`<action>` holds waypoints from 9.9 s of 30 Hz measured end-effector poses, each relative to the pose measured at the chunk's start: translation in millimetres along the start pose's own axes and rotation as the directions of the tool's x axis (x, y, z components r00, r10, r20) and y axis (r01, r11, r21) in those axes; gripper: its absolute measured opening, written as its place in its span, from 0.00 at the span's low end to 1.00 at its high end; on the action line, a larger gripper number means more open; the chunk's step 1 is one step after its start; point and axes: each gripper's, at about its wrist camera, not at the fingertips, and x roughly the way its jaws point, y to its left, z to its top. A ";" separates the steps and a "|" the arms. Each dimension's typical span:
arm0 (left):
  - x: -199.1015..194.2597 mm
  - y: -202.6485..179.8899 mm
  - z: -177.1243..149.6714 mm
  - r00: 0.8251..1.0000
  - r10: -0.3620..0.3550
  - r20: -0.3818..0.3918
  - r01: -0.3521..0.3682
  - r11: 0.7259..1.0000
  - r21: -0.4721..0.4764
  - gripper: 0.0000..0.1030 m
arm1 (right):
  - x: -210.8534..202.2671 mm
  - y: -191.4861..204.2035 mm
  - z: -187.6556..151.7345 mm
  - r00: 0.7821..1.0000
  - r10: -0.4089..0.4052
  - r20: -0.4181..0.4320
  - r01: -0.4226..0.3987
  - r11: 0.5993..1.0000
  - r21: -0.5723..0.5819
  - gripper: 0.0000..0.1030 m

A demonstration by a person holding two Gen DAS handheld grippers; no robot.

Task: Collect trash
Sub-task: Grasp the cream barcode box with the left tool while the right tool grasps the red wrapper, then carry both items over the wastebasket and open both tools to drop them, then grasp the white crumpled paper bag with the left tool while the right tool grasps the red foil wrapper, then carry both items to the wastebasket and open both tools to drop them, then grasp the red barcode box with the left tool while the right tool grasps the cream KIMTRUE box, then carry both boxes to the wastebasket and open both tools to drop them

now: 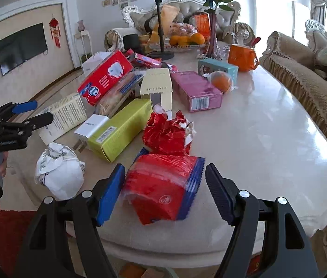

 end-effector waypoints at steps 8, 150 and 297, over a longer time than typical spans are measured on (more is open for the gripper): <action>20.5 -6.0 4.3 0.998 0.042 -0.037 -0.042 0.999 0.004 0.91 | 9.0 1.9 -2.5 1.000 0.017 -0.014 -0.017 1.000 -0.010 0.66; -146.5 -122.6 -107.7 0.988 -0.150 0.028 0.153 0.977 -0.150 0.39 | -117.0 9.3 -71.1 0.967 0.249 0.051 -0.248 0.969 -0.014 0.39; -83.3 -149.6 -221.3 0.905 -0.331 -0.266 0.267 0.931 -0.250 0.34 | -29.9 23.0 -199.2 0.906 0.240 -0.347 -0.198 0.968 0.152 0.46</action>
